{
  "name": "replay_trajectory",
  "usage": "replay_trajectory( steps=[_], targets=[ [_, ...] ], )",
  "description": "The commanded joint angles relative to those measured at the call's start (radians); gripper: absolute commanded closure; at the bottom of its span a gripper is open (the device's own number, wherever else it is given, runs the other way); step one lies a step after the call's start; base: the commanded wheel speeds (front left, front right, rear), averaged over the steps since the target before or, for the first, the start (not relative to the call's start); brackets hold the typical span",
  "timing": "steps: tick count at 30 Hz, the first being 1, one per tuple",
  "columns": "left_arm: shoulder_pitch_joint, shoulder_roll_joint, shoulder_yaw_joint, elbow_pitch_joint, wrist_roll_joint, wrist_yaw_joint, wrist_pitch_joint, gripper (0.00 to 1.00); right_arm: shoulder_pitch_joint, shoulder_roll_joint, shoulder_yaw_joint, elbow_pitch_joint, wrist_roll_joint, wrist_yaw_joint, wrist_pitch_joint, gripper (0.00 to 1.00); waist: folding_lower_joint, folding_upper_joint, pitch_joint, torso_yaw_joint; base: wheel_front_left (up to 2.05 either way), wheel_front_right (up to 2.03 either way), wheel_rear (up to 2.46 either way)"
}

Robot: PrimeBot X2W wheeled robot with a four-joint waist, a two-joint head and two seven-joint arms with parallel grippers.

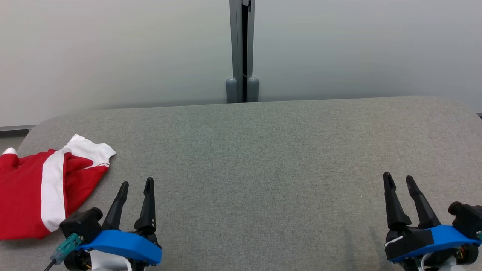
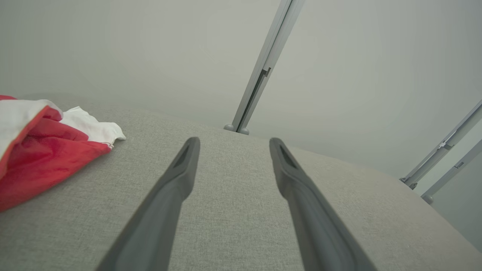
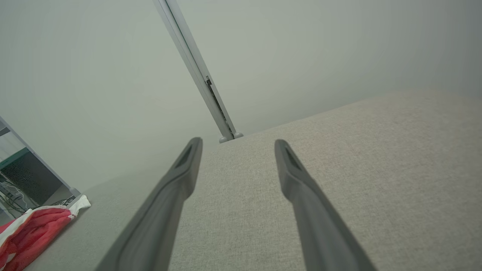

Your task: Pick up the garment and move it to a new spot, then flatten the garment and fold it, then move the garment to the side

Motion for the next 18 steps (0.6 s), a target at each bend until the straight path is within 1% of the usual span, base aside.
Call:
replay_trajectory(
  steps=[1, 18],
  targets=[
    [-0.016, 0.007, -0.004, -0.002, 0.024, 0.004, -0.010, 0.00, 0.004, -0.009, 0.003, -0.009, -0.026, 0.002, -0.008, 0.00, 0.0000, 0.0000, 0.000, 0.000, 0.00, 0.00, 0.00],
    [-0.023, 0.018, -0.014, 0.045, 0.172, 0.015, -0.050, 0.00, 0.015, 0.000, 0.010, -0.001, -0.163, 0.002, 0.001, 0.00, 0.0000, 0.0000, -0.005, 0.000, 0.00, 0.00, 0.00]
  ],
)
